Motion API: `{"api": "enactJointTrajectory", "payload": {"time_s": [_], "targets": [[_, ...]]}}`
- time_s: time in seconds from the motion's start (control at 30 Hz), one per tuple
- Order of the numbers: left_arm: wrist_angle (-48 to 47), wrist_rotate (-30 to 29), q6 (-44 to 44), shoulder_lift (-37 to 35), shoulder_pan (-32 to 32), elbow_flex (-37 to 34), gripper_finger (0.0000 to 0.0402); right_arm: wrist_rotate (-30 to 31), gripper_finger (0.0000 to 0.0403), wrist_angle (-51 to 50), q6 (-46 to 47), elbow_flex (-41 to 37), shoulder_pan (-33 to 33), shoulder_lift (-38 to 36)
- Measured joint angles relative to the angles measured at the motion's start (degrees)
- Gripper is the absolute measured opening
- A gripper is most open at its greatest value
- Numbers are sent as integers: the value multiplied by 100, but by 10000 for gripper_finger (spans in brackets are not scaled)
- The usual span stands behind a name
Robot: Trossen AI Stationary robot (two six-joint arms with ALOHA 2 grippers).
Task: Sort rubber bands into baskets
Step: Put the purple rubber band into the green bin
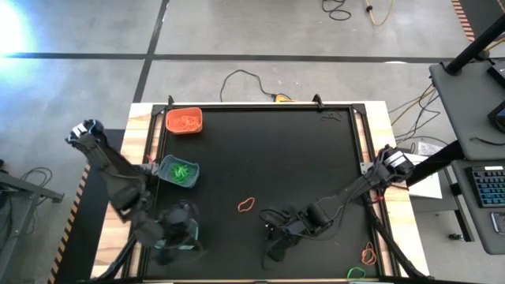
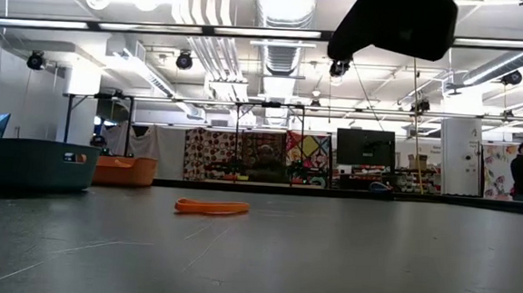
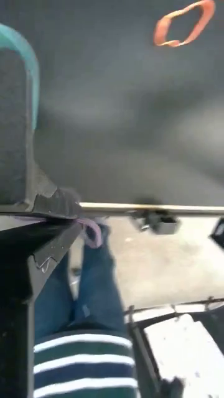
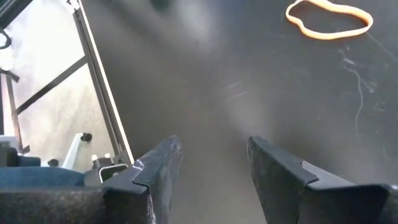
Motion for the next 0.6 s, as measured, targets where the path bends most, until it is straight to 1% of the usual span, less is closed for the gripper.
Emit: {"api": "enactJointTrajectory", "payload": {"time_s": [0.13,0.27,0.4,0.47,0.6], "targets": [[-610,2,-695,-221,-496,2,0,188,180,64,-11,0,-80,0],[-1290,-385,-1223,-302,-687,2,0,508,180,381,-129,0,-152,0],[-2124,-615,-1416,-122,-698,0,0,631,180,768,-291,0,-216,0],[-2481,-628,-1526,19,-698,-25,0,655,180,876,-302,0,-224,0],[-2577,-381,-1518,254,-699,-203,0,732,180,903,-243,0,-216,0]]}}
